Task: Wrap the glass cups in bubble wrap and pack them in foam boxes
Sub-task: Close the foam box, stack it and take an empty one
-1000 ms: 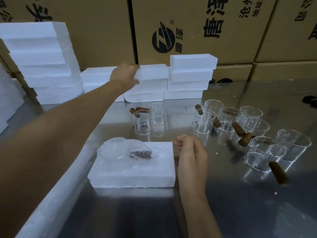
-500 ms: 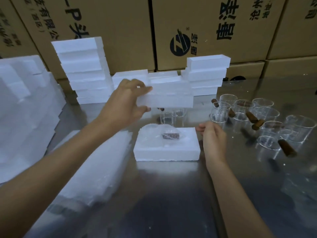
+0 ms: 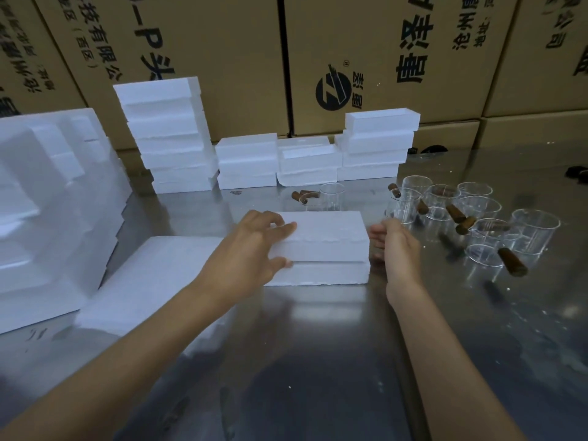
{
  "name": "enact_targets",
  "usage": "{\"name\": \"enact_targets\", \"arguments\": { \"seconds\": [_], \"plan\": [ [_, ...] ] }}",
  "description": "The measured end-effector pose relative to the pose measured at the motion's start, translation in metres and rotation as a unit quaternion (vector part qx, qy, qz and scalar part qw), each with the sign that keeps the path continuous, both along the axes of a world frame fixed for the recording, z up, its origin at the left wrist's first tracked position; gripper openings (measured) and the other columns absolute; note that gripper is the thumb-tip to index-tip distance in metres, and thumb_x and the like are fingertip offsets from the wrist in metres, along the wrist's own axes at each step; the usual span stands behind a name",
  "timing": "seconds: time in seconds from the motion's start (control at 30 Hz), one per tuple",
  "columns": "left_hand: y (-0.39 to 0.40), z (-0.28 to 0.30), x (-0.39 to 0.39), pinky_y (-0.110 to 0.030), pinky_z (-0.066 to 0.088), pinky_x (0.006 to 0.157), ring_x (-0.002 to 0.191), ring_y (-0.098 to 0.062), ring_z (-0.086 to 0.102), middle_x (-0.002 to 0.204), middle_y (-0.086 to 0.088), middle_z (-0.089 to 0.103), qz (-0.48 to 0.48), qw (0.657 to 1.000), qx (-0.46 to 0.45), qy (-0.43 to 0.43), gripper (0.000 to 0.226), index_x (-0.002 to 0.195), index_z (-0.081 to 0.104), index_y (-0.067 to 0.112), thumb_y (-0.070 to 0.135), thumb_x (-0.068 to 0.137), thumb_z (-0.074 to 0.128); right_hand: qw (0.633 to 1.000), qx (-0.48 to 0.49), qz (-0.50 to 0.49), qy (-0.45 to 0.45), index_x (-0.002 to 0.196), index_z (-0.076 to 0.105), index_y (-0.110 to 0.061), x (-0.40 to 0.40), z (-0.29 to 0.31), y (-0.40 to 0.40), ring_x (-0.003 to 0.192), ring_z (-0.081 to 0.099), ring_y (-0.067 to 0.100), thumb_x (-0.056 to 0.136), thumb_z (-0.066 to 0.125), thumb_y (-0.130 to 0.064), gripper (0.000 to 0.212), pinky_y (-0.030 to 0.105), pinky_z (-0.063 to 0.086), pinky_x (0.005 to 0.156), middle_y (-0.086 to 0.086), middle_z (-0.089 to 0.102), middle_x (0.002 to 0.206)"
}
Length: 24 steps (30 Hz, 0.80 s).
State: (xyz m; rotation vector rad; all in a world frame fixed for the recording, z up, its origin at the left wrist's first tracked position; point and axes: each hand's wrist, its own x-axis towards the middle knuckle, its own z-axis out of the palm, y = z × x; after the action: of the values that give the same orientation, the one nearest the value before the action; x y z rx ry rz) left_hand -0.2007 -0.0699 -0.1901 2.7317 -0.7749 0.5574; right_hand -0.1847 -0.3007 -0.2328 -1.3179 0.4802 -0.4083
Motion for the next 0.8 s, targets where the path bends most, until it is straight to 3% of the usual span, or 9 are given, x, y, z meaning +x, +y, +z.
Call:
{"name": "enact_targets", "arguments": {
  "seconds": [0.13, 0.23, 0.33, 0.43, 0.57, 0.63, 0.7, 0.8],
  "plan": [
    [0.003, -0.011, -0.001, -0.031, 0.045, 0.097, 0.121, -0.021, 0.048, 0.132, -0.002, 0.057, -0.013, 1.0, -0.014, -0.013, 0.054, 0.135, 0.062, 0.019, 0.029, 0.084, 0.078, 0.994, -0.05, 0.096, 0.01, 0.094, 0.068, -0.014, -0.007, 0.008, 0.003, 0.073, 0.058, 0.011, 0.088, 0.06, -0.036, 0.024, 0.024, 0.04, 0.063, -0.005, 0.067, 0.086],
    [0.003, -0.019, 0.0, -0.034, 0.047, 0.094, 0.118, -0.022, 0.049, 0.129, -0.005, 0.059, -0.016, 0.999, -0.029, -0.028, 0.053, 0.132, 0.064, 0.016, 0.026, 0.083, 0.079, 0.99, -0.062, 0.125, 0.012, 0.098, 0.066, -0.025, -0.011, 0.008, 0.002, 0.08, 0.058, 0.0, 0.088, 0.066, -0.04, 0.018, 0.02, 0.038, 0.064, -0.017, 0.064, 0.091],
    [0.003, -0.023, 0.0, -0.03, 0.043, 0.093, 0.117, -0.018, 0.045, 0.128, -0.005, 0.059, -0.015, 0.998, -0.036, -0.042, 0.053, 0.132, 0.065, 0.015, 0.026, 0.082, 0.08, 0.986, -0.069, 0.152, 0.008, 0.111, 0.065, -0.025, -0.013, 0.007, 0.003, 0.087, 0.054, -0.009, 0.089, 0.069, -0.038, 0.026, 0.016, 0.038, 0.068, -0.024, 0.06, 0.097],
    [0.0, -0.022, -0.002, -0.028, 0.041, 0.096, 0.12, -0.019, 0.045, 0.131, -0.003, 0.058, -0.004, 0.999, -0.039, -0.034, 0.054, 0.134, 0.063, 0.016, 0.027, 0.084, 0.079, 0.986, -0.064, 0.155, 0.007, 0.117, 0.064, -0.023, -0.013, 0.006, 0.006, 0.091, 0.056, -0.007, 0.089, 0.069, -0.037, 0.032, 0.017, 0.039, 0.07, -0.022, 0.062, 0.101],
    [-0.006, -0.017, -0.009, -0.04, 0.045, 0.094, 0.11, -0.03, 0.058, 0.127, -0.006, 0.063, 0.016, 0.997, 0.025, -0.07, 0.058, 0.132, 0.063, 0.013, 0.032, 0.079, 0.08, 0.986, -0.059, 0.154, 0.006, 0.118, 0.063, -0.023, -0.012, 0.006, 0.005, 0.091, 0.058, -0.005, 0.089, 0.069, -0.037, 0.033, 0.017, 0.04, 0.069, -0.017, 0.064, 0.105],
    [-0.013, -0.015, -0.013, -0.042, 0.041, 0.097, 0.106, -0.033, 0.059, 0.126, -0.008, 0.06, 0.037, 0.992, 0.088, -0.088, 0.068, 0.137, 0.056, 0.02, 0.046, 0.078, 0.076, 0.987, -0.051, 0.152, 0.0, 0.117, 0.064, -0.021, -0.012, 0.006, 0.007, 0.085, 0.06, -0.005, 0.089, 0.069, -0.036, 0.032, 0.016, 0.041, 0.065, -0.015, 0.066, 0.105],
    [-0.025, -0.016, -0.016, -0.042, 0.037, 0.101, 0.104, -0.034, 0.055, 0.13, -0.012, 0.051, 0.07, 0.978, 0.173, -0.096, 0.08, 0.15, 0.035, 0.032, 0.062, 0.082, 0.064, 0.988, -0.043, 0.145, -0.004, 0.117, 0.064, -0.021, -0.012, 0.006, 0.008, 0.081, 0.062, -0.005, 0.088, 0.07, -0.035, 0.032, 0.015, 0.042, 0.062, -0.013, 0.067, 0.103],
    [-0.044, -0.022, -0.017, -0.045, 0.03, 0.101, 0.106, -0.038, 0.051, 0.131, -0.019, 0.041, 0.114, 0.964, 0.223, -0.092, 0.083, 0.15, 0.014, 0.036, 0.069, 0.086, 0.053, 0.991, -0.036, 0.131, -0.01, 0.116, 0.063, -0.02, -0.014, 0.006, 0.008, 0.085, 0.063, 0.001, 0.085, 0.073, -0.035, 0.036, 0.02, 0.043, 0.066, -0.011, 0.068, 0.101]
  ]
}}
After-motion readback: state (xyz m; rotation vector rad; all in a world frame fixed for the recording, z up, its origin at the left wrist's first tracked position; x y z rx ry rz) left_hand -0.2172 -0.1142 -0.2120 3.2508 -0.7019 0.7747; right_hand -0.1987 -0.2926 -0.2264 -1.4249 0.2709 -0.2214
